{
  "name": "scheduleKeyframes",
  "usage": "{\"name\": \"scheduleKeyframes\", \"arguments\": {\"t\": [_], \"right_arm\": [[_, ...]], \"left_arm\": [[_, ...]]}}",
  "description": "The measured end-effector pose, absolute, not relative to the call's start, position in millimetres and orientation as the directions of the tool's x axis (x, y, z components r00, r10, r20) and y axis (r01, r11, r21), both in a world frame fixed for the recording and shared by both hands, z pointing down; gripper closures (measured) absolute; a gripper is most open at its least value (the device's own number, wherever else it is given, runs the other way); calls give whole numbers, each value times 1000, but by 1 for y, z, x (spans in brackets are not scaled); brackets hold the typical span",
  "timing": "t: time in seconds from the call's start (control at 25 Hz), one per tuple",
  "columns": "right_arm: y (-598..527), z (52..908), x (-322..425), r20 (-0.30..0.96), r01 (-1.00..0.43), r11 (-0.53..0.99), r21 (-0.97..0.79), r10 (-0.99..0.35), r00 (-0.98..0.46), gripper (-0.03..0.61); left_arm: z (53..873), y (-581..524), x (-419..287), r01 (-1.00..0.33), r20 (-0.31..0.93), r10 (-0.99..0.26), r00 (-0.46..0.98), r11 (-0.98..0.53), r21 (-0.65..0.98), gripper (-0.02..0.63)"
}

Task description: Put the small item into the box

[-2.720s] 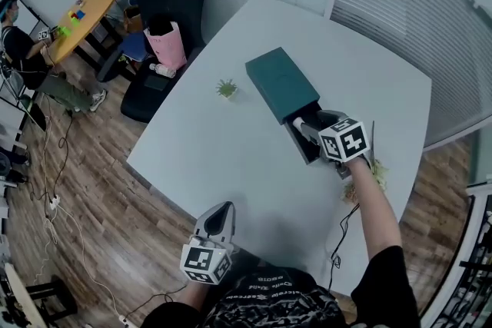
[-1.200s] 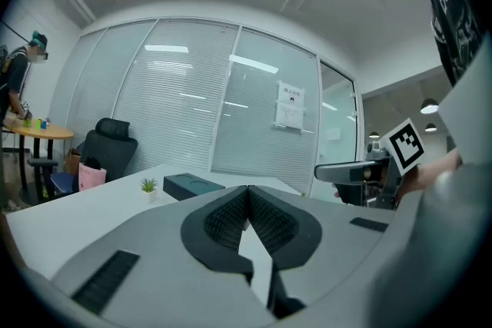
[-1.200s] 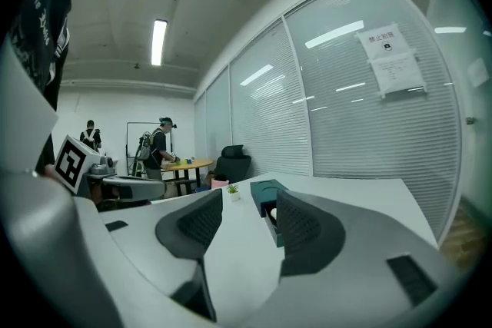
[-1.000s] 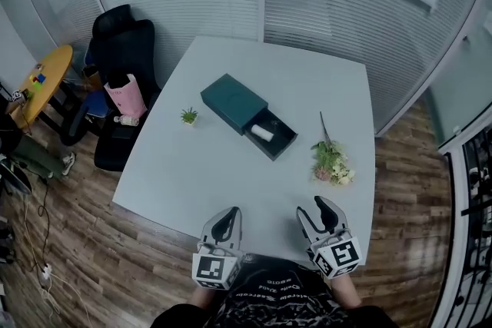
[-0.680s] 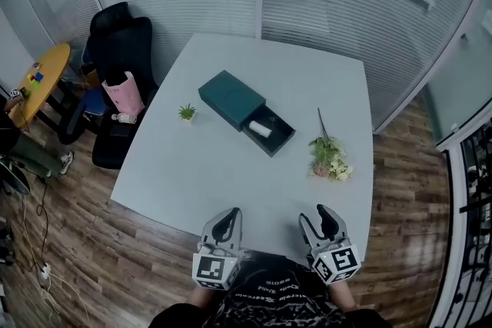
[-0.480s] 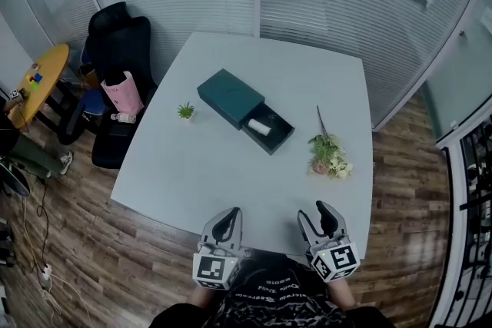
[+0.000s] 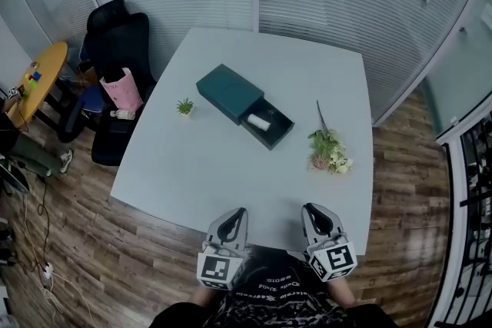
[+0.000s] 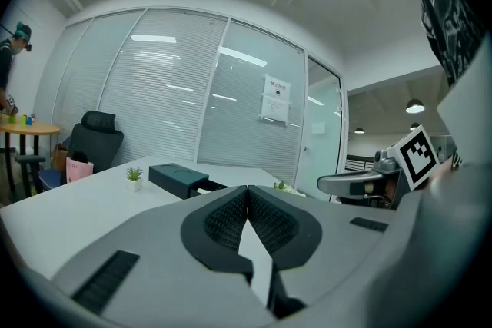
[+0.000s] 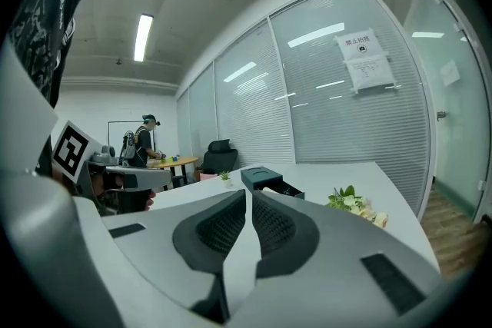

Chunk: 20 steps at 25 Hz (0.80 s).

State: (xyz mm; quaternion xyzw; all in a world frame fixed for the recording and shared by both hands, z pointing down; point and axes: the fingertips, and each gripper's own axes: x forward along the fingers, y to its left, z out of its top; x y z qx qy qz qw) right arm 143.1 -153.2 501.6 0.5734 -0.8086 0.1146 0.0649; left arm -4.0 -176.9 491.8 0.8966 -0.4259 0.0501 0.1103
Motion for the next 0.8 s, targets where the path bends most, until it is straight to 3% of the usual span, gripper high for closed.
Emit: {"name": "scheduleKeyframes", "arguments": {"t": [0.2,0.36,0.8], "right_arm": [[-154,501,141,233,-938,332,-99,-909,-346,568],[-153,501,135,249,-930,361,-71,-896,-367,569],[-157,501,132,275,-926,376,-23,-888,-368,571]], "left_arm": [[484,-178,3,-764,131,-754,644,-626,156,595],[492,-177,3,-765,179,-744,644,-624,159,594],[493,-182,13,-753,171,-733,658,-638,164,594]]}}
